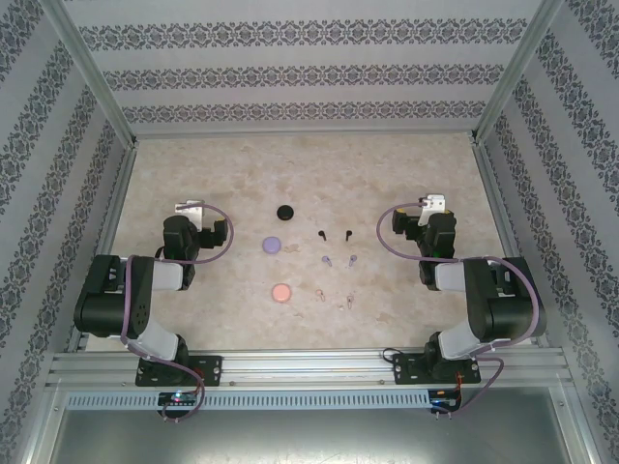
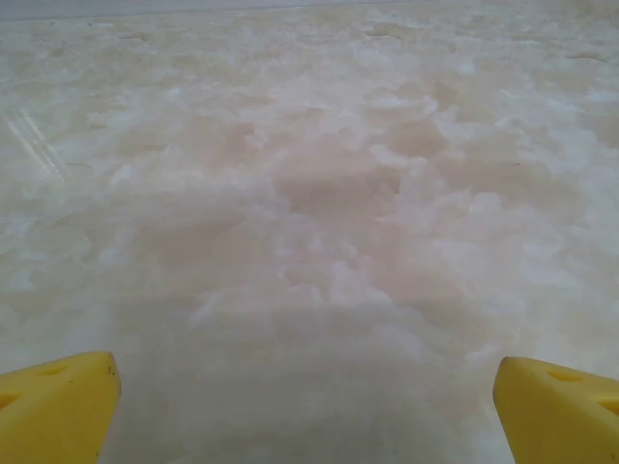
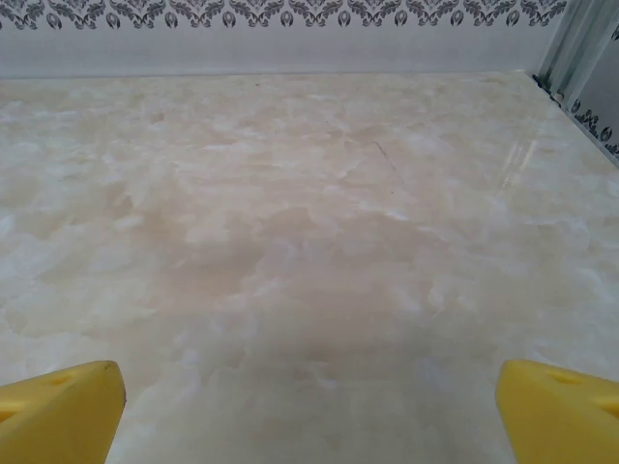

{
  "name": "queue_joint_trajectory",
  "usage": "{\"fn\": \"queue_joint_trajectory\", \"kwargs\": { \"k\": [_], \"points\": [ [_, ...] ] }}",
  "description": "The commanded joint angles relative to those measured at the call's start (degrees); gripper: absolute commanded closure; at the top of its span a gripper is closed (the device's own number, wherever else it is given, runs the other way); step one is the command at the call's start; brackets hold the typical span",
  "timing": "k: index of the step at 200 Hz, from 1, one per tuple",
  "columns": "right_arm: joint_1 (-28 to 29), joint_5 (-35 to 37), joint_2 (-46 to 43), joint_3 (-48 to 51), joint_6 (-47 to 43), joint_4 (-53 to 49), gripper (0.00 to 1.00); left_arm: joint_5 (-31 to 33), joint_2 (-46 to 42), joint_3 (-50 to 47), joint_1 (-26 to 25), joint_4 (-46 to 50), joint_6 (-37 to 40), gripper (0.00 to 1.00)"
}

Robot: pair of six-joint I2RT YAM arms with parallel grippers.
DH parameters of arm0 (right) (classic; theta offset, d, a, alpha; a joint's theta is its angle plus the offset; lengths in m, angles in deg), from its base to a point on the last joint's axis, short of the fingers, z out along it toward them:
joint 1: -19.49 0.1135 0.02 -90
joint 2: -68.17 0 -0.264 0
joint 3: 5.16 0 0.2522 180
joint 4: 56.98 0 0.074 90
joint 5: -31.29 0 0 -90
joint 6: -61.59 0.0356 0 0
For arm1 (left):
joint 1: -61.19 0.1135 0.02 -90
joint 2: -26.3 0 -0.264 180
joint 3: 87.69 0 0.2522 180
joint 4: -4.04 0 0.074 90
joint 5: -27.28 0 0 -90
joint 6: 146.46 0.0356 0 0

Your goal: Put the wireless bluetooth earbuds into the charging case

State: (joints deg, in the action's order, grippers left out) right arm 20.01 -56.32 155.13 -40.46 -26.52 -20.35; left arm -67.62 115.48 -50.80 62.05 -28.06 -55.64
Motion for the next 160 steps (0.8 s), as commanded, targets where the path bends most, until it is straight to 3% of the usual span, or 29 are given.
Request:
{"fn": "queue_joint_trajectory", "kwargs": {
  "k": [1,160],
  "points": [
    [0.39,-0.9,-0.47,-0.61,-0.5,0.8,0.02,0.0,0.22,0.8,0.35,-1.17,-0.82,0.01],
    [-0.13,-1.83,-0.41,-0.78,-0.03,0.57,0.02,0.89,0.3,1.28,0.19,-0.36,-1.11,0.01]
  ]
}}
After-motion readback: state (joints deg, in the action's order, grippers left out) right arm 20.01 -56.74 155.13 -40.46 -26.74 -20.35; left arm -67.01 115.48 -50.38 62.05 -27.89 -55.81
